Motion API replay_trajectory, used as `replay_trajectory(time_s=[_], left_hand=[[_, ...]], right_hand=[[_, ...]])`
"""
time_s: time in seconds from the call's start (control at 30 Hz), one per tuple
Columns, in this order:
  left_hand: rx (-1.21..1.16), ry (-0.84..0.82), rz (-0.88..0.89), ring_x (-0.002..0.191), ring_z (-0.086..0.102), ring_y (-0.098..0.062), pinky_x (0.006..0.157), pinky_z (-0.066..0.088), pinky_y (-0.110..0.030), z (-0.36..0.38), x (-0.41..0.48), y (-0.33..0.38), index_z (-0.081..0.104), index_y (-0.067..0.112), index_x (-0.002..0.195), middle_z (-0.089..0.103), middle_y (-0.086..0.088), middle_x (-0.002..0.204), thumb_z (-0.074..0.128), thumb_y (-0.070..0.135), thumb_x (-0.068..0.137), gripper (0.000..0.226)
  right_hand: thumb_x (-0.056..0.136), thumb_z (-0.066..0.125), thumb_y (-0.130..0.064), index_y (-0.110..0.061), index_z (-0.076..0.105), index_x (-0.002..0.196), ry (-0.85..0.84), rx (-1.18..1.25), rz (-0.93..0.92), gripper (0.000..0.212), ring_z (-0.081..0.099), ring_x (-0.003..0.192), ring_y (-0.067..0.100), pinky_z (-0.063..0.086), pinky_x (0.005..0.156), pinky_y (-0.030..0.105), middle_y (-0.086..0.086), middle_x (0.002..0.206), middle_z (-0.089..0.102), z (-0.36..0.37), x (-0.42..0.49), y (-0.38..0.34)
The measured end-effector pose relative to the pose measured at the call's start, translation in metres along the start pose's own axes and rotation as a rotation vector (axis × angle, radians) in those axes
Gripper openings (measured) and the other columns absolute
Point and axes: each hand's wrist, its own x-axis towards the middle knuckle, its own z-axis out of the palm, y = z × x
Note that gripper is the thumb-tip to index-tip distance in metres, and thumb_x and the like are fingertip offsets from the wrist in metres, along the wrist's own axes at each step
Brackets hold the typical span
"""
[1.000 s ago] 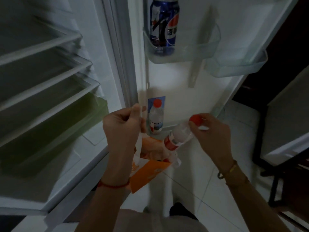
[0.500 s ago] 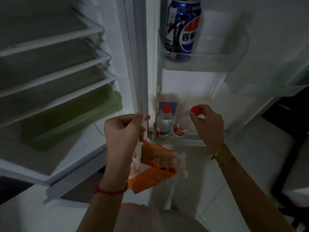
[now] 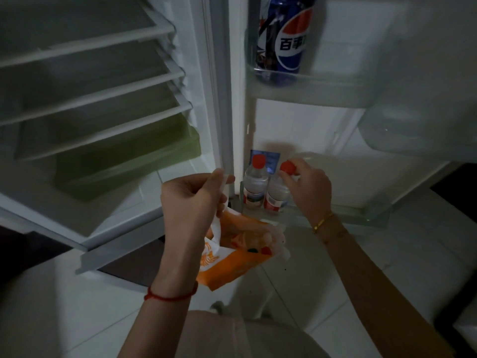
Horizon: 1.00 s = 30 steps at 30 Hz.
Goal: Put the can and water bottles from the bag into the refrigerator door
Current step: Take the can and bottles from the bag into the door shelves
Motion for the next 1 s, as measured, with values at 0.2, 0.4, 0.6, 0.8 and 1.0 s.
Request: replay_trajectory(time_s=[0.2,0.4,0.6,0.8,1.0], left_hand=[[-0.008,0.046,0.002,0.041,0.048,-0.011,0.048,0.048,-0.022,0.011,-0.011,0.0,0.078,0.008,0.074,0.062,-0.003,0.048,0.063,0.017,0.093,0.027],[-0.029,0.076,0.002,0.042,0.048,-0.009,0.046,0.041,-0.024,0.022,-0.025,0.001,0.079,0.008,0.074,0.063,-0.002,0.051,0.064,0.016,0.092,0.025],[0.001,0.119,0.044,0.04,0.049,-0.006,0.043,0.041,-0.019,0.033,-0.041,-0.001,0.077,0.017,0.07,0.06,-0.001,0.047,0.062,0.015,0.093,0.028],[-0.014,0.138,0.04,0.041,0.049,-0.008,0.042,0.041,-0.02,0.041,-0.053,-0.005,0.077,0.017,0.071,0.059,-0.002,0.046,0.061,0.014,0.094,0.028],[-0.027,0.171,0.034,0.041,0.046,-0.007,0.042,0.04,-0.018,0.046,-0.058,-0.005,0.078,0.013,0.075,0.059,-0.006,0.052,0.063,0.016,0.093,0.023]], right_hand=[[0.087,0.067,-0.039,-0.012,0.058,0.09,0.108,0.222,0.081,0.029,0.06,0.073,0.02,0.047,0.063,0.026,0.005,0.081,0.065,-0.014,-0.029,-0.003],[0.088,0.064,-0.038,-0.011,0.07,0.095,-0.678,0.26,0.119,0.028,0.047,0.061,0.001,0.033,0.057,0.008,-0.01,0.071,0.057,0.009,-0.098,0.014],[0.091,0.06,-0.022,-0.01,0.061,0.126,-1.031,0.084,-0.079,0.037,0.06,0.107,0.018,0.045,0.096,0.022,0.007,0.118,0.066,0.029,-0.112,0.017],[0.088,0.059,-0.023,-0.026,0.056,0.13,-1.148,0.025,0.021,0.042,0.055,0.118,0.021,0.044,0.102,0.032,0.002,0.129,0.06,0.024,-0.118,0.031],[0.081,0.063,-0.015,-0.033,0.063,0.075,-0.98,0.187,0.114,0.019,0.051,0.068,0.001,0.038,0.07,0.013,-0.017,0.069,0.064,0.011,-0.122,0.043]])
